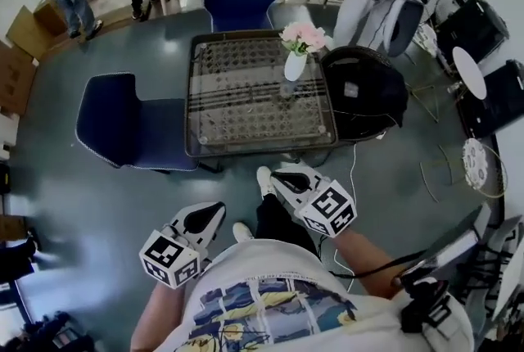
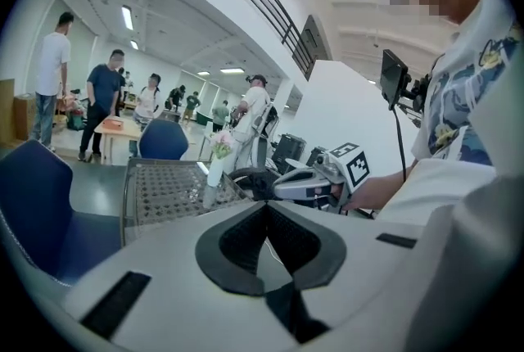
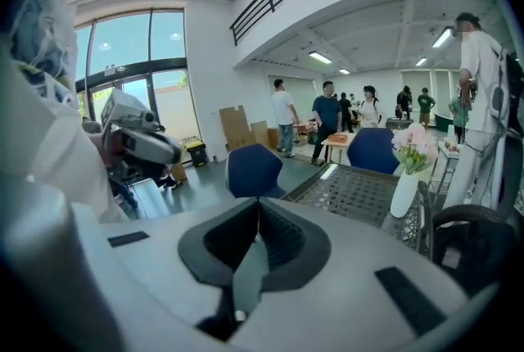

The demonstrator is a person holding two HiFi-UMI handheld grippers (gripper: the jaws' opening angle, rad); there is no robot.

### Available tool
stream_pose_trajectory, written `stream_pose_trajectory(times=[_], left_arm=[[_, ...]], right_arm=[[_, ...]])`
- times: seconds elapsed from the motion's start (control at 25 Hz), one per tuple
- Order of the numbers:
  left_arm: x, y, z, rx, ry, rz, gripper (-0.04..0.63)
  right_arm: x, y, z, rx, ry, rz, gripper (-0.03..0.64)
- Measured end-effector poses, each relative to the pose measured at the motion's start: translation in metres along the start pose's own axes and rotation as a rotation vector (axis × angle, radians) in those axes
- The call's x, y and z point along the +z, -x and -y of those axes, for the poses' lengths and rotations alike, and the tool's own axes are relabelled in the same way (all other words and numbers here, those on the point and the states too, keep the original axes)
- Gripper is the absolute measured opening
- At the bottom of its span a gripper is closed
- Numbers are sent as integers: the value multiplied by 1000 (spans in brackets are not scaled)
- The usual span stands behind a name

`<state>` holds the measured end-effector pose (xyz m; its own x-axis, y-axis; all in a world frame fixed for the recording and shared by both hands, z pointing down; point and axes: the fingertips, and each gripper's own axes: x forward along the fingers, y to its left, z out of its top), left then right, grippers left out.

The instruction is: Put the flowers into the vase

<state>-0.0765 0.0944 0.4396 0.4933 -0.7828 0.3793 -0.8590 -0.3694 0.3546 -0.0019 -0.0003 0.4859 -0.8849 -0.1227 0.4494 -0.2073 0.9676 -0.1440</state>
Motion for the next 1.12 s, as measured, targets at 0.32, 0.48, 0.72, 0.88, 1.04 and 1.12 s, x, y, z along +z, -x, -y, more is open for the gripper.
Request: stream_pose_trajectory(times=[0.32, 0.48, 0.72, 0.88, 1.04, 1.12], left_arm=[[-7, -11, 20, -81, -32, -9, 9], [-4, -19, 26, -99, -47, -18, 9], [-3, -30, 38, -127, -53, -25, 9], [-6, -32, 38, -129, -50, -26, 9], [-11, -32, 38, -124, -40, -26, 9], [-14, -31, 38, -117, -35, -29, 9]], right_arm=[[-12, -2, -52, 66, 54, -30, 12], [-7, 5, -62, 76, 76, -33, 12], [-8, 16, -59, 54, 59, -22, 11], [-11, 16, -59, 57, 51, -28, 11], [-13, 13, -60, 68, 65, -34, 9], [-13, 11, -61, 75, 71, -36, 9]])
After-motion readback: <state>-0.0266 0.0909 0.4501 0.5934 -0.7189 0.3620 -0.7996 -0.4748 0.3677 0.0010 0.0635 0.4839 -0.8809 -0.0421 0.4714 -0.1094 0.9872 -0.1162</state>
